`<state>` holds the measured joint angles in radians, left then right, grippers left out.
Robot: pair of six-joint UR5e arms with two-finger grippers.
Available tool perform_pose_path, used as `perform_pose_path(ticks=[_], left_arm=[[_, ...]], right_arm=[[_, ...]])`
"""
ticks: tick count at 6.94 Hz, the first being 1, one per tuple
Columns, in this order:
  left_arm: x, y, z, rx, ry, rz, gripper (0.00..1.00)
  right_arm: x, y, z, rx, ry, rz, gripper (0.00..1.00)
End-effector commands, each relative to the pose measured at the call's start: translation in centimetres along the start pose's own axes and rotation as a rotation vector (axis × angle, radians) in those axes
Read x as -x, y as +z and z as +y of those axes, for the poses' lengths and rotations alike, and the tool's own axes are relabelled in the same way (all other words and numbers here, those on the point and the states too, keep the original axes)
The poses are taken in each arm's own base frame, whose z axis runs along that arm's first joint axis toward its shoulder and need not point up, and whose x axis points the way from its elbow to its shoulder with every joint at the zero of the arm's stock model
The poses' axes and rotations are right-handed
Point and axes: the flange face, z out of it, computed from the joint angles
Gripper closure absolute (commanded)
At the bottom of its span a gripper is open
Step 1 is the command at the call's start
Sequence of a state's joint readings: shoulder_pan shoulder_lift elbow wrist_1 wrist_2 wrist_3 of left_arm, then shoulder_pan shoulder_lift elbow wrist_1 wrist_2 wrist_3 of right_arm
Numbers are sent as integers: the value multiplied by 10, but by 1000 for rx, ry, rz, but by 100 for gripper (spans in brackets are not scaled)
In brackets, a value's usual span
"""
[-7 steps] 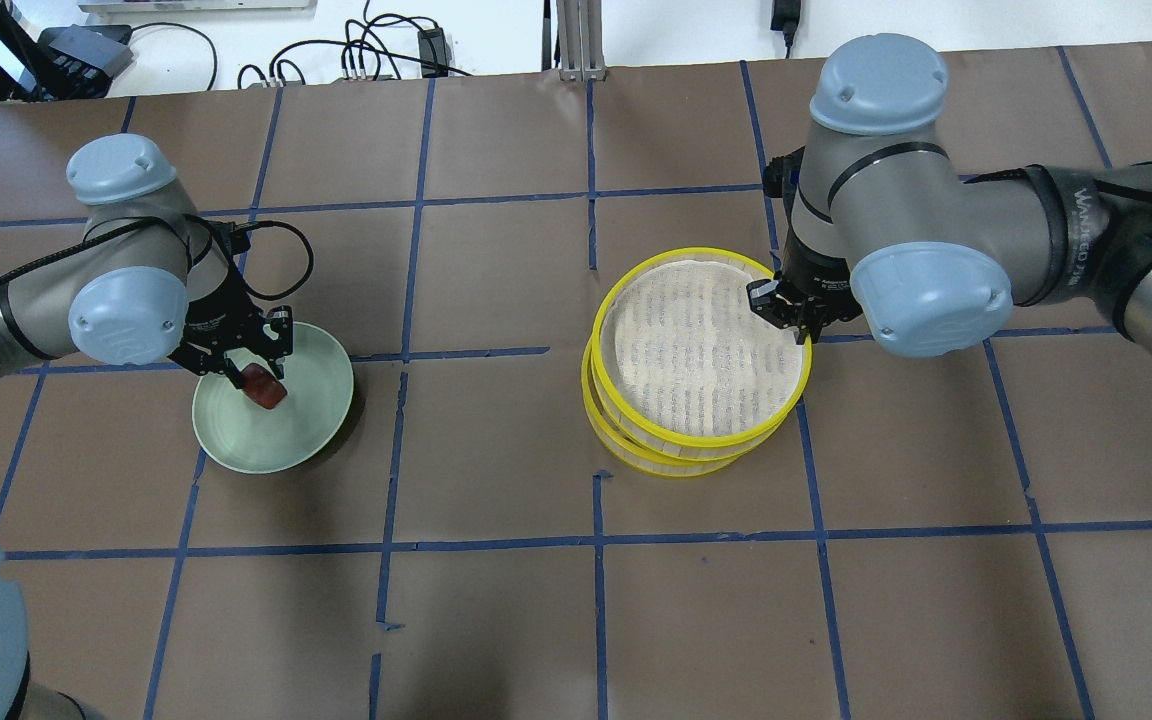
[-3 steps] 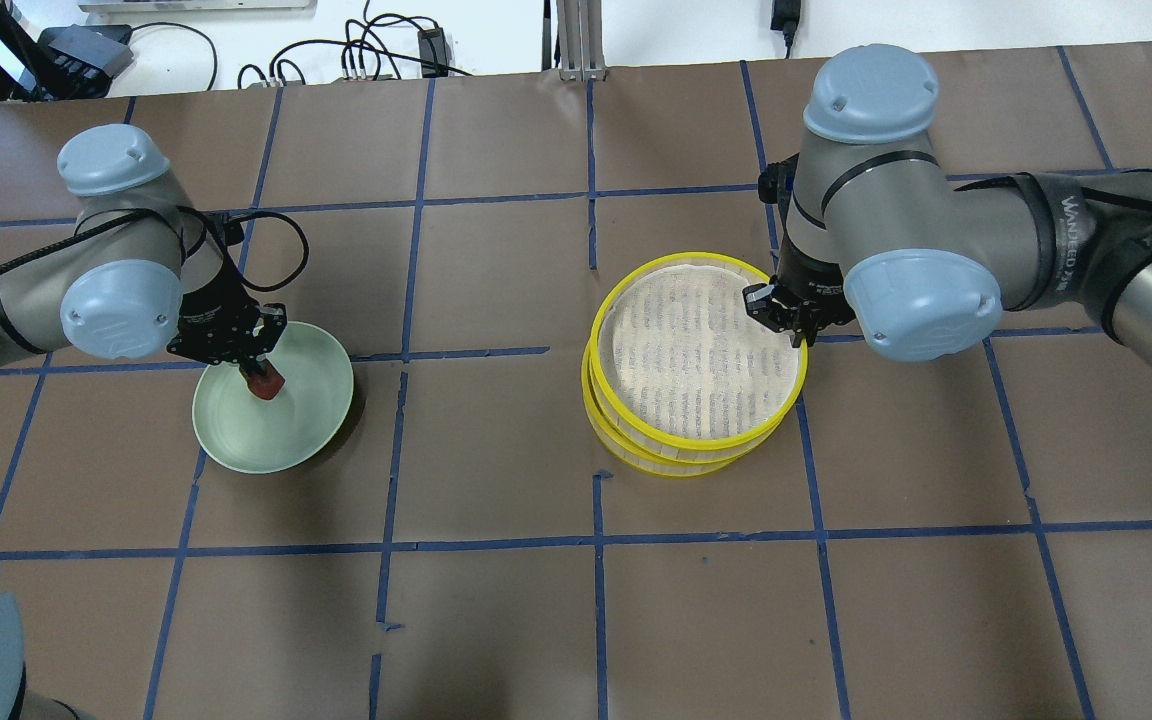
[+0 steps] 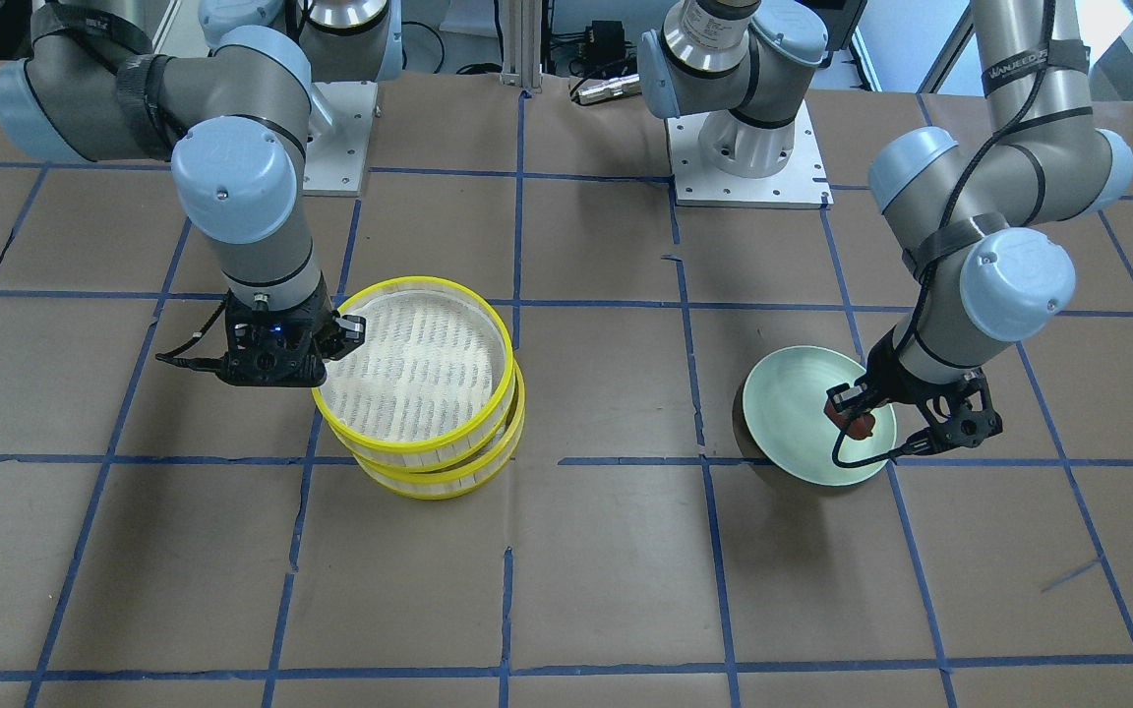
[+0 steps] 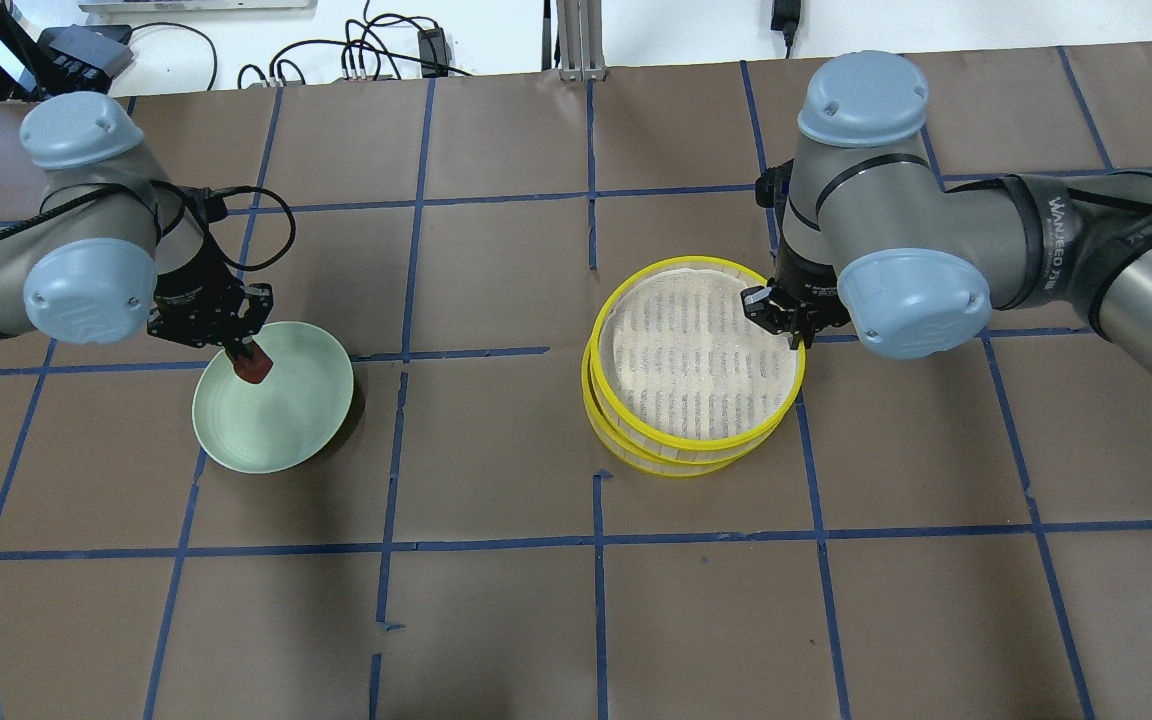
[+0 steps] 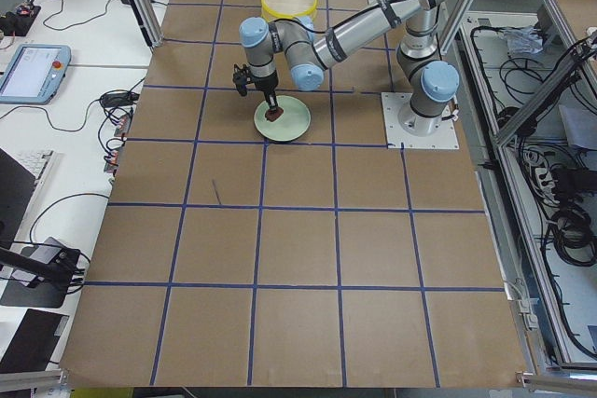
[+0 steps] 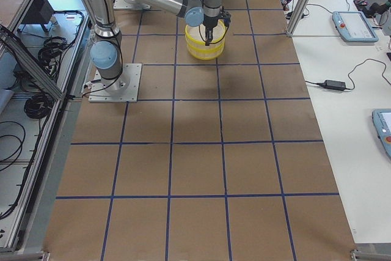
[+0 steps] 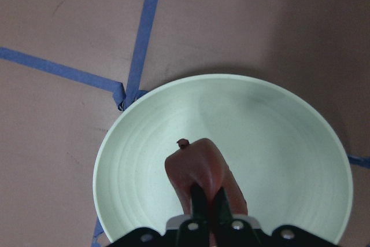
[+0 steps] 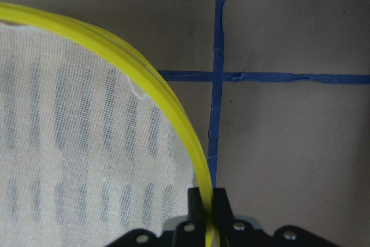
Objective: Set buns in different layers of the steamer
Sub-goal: 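Grasp the red bun with the left gripper while the right holds the tier rim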
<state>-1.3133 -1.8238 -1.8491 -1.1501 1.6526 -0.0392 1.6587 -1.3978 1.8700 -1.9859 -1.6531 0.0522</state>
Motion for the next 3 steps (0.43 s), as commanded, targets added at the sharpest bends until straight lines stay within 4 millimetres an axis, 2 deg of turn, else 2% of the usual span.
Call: perform_pose_path(ticks=[1, 3], left_arm=[[0, -14, 1, 11, 3, 8, 92], [0, -14, 1, 11, 4, 6, 92]], right_arm=[[5, -1, -3, -18, -7, 0, 93], [5, -3, -6, -41, -7, -1, 93]])
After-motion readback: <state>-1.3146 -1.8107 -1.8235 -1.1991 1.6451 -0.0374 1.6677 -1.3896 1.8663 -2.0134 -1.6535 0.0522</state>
